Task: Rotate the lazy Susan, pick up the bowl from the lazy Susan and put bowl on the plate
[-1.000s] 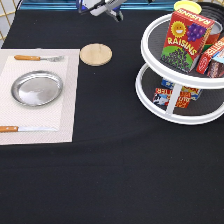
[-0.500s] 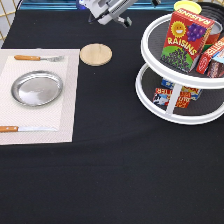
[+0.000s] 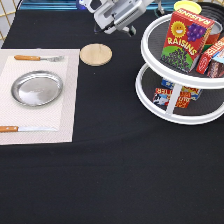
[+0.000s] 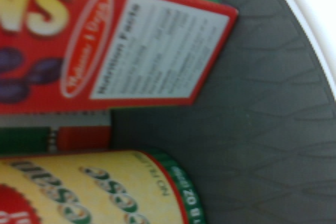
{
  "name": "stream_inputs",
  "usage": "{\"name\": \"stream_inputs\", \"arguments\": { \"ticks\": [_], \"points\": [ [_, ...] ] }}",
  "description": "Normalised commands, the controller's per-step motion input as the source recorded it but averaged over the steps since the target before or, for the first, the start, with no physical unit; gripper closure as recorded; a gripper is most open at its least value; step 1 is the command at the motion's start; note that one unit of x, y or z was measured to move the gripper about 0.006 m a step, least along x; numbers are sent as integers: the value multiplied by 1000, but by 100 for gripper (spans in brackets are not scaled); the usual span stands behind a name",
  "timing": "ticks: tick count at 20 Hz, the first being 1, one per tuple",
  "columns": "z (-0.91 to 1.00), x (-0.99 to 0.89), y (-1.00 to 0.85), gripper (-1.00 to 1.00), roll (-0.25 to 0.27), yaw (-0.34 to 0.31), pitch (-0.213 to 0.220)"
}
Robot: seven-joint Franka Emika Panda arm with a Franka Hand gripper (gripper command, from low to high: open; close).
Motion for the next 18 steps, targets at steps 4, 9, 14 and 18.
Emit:
{"name": "stream_inputs", "arguments": {
  "ticks": [4, 9, 14, 18],
  "points": [
    [-251, 34, 0, -100, 72, 103, 8],
    [-231, 29, 0, -100, 70, 110, 28],
    [-205, 106, -22, -100, 80, 84, 52],
    [-32, 389, 0, -100, 44, 63, 70]
  ]
}}
